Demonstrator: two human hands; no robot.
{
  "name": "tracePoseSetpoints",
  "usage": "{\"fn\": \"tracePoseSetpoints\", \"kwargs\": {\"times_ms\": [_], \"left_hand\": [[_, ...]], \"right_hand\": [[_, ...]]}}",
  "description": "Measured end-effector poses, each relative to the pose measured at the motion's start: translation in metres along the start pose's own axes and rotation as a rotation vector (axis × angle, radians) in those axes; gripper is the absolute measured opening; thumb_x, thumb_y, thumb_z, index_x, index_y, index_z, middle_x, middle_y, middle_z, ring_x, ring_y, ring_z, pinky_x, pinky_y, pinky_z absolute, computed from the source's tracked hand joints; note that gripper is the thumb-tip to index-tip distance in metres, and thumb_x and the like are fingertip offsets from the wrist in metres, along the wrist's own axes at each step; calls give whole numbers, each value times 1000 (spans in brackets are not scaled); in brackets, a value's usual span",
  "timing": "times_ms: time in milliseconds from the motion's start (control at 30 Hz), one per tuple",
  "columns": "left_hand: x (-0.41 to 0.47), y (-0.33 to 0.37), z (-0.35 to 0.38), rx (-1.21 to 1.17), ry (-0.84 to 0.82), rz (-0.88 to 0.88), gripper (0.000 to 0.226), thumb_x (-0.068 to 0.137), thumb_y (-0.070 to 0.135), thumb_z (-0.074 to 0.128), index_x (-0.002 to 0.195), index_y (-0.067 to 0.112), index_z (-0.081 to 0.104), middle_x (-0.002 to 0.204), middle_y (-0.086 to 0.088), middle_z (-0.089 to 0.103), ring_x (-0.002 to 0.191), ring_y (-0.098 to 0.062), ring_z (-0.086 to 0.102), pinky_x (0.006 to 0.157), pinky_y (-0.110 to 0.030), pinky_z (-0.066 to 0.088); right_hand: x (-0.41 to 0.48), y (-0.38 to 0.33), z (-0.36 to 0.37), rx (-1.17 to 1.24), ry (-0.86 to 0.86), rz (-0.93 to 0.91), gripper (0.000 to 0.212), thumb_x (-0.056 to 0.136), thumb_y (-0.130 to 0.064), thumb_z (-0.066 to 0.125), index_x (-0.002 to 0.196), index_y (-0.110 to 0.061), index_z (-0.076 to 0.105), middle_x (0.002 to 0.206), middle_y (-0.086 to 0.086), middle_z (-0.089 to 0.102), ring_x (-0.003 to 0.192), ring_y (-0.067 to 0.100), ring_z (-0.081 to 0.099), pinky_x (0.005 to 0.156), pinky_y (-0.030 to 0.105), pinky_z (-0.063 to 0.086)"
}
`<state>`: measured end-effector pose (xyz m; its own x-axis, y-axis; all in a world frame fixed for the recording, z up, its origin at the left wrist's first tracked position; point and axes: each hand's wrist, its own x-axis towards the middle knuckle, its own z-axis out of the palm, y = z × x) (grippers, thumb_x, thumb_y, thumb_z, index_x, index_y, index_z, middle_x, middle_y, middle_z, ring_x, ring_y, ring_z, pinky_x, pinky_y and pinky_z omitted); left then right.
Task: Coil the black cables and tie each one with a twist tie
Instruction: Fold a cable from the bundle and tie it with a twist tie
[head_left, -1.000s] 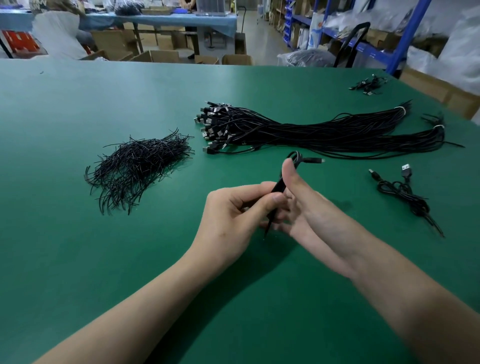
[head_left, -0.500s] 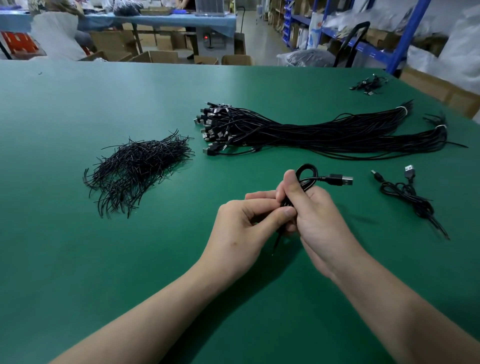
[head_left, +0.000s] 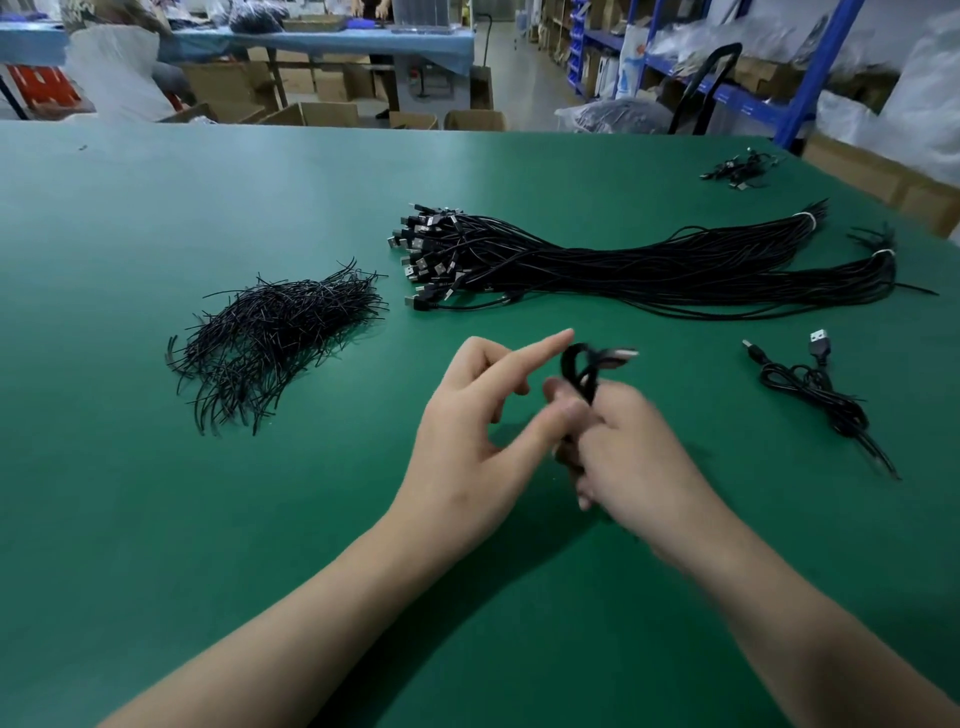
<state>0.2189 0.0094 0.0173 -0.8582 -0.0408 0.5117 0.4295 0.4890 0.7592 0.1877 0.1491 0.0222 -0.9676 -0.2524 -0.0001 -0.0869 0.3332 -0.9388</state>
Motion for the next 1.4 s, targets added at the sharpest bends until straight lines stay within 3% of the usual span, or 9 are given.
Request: {"fn": "tracePoseSetpoints", "kwargs": {"times_ms": [133, 367, 700, 833, 967, 1067, 1167, 1300, 1400], "left_hand": [[2, 0, -1, 58, 38, 42, 29, 87, 30, 77, 115, 23, 77, 101, 0, 52, 96, -10, 54, 85, -17, 41], [3, -6, -4, -209, 73, -183, 11, 90, 33, 72, 95, 29, 81, 85, 1, 64, 85, -17, 64, 76, -35, 51], [3, -9, -5, -405, 34, -337, 14, 93, 33, 69, 90, 27, 81, 88, 1, 78, 90, -17, 71, 79, -23, 53], [2, -9, 0, -293, 40, -306, 21, 94, 40, 68, 91, 22, 80, 87, -4, 72, 88, -27, 65, 72, -39, 49], [-2, -6, 6, -159, 6, -258, 17, 93, 41, 67, 98, 29, 78, 82, 14, 60, 72, -5, 53, 62, -15, 36], [-4, -8, 9, -97, -17, -252, 31, 92, 45, 67, 93, 15, 73, 67, 6, 46, 62, -9, 43, 58, -26, 38], [-3, -7, 8, -144, -65, -232, 25, 99, 37, 61, 88, 15, 66, 71, -6, 57, 64, -15, 47, 60, -27, 41], [0, -8, 6, -151, -94, -207, 18, 103, 26, 56, 86, 21, 60, 72, 16, 57, 67, -1, 49, 63, -14, 39], [3, -10, 3, -197, -120, -231, 20, 104, 22, 54, 85, 23, 57, 68, 24, 55, 65, 0, 48, 63, -13, 38]], "right_hand": [[-6, 4, 9, -265, -108, -8, 29, 100, -17, 48, 73, -21, 59, 46, -18, 53, 35, 3, 43, 40, 24, 34], [-13, -1, 10, -318, -154, -58, 45, 102, -47, 42, 63, -25, 48, 52, -3, 54, 43, 12, 40, 45, 38, 33], [-19, -8, 15, -724, -113, -125, 41, 104, -51, 34, 72, -25, 35, 58, -5, 42, 49, 15, 36, 46, 32, 25], [-17, -9, 13, -734, -84, -98, 41, 105, -47, 32, 71, -24, 36, 59, -4, 43, 51, 19, 37, 47, 35, 28], [-16, -8, 11, -746, 20, -92, 39, 103, -31, 35, 65, -24, 35, 58, -3, 46, 53, 21, 43, 47, 36, 29], [-17, -6, 14, -803, 29, -84, 34, 100, -21, 35, 66, -20, 35, 58, -5, 41, 52, 15, 39, 48, 36, 27], [-17, -5, 14, -808, 13, -127, 37, 102, -24, 30, 65, -24, 30, 57, -4, 44, 50, 15, 41, 45, 32, 26], [-13, -3, 7, -644, -66, -171, 36, 103, -40, 31, 71, -28, 43, 57, -3, 49, 51, 17, 43, 47, 36, 32], [-11, 1, 3, -400, -213, -122, 39, 97, -55, 35, 99, -25, 60, 61, -3, 49, 57, 19, 44, 57, 45, 40]]}}
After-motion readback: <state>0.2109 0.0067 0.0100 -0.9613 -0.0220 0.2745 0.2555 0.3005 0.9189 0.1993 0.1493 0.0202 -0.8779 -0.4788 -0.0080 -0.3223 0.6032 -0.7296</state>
